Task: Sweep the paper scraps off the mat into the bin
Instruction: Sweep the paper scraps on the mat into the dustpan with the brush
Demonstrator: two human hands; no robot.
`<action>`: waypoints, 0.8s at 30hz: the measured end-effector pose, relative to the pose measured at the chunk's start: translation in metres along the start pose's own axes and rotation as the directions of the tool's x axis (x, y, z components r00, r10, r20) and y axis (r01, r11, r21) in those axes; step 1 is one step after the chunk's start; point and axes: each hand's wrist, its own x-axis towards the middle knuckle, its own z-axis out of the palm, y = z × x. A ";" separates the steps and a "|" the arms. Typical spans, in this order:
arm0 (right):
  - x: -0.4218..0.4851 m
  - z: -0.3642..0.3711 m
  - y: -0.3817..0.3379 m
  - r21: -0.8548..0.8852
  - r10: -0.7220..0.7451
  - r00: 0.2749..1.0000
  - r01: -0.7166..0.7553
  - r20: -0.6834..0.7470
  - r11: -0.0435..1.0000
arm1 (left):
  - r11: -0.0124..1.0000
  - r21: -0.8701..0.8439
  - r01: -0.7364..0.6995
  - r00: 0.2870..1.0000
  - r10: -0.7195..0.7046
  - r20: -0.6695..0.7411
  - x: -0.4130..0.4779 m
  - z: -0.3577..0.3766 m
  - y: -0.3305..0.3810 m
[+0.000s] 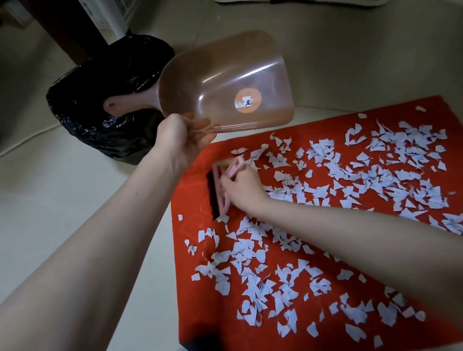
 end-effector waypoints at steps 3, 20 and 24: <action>-0.007 -0.016 0.000 0.019 -0.104 0.991 0.106 -0.090 0.994 | 1.000 -0.001 0.006 1.000 -0.006 0.000 -0.001 -0.001 -0.001; -0.036 0.044 0.003 0.083 0.029 0.986 -0.043 0.165 0.996 | 1.000 0.008 0.010 1.000 -0.010 -0.008 -0.015 -0.006 0.001; -0.050 0.008 0.005 0.091 -0.136 0.991 0.135 -0.001 0.987 | 1.000 0.002 0.017 1.000 -0.017 0.009 -0.016 -0.005 0.000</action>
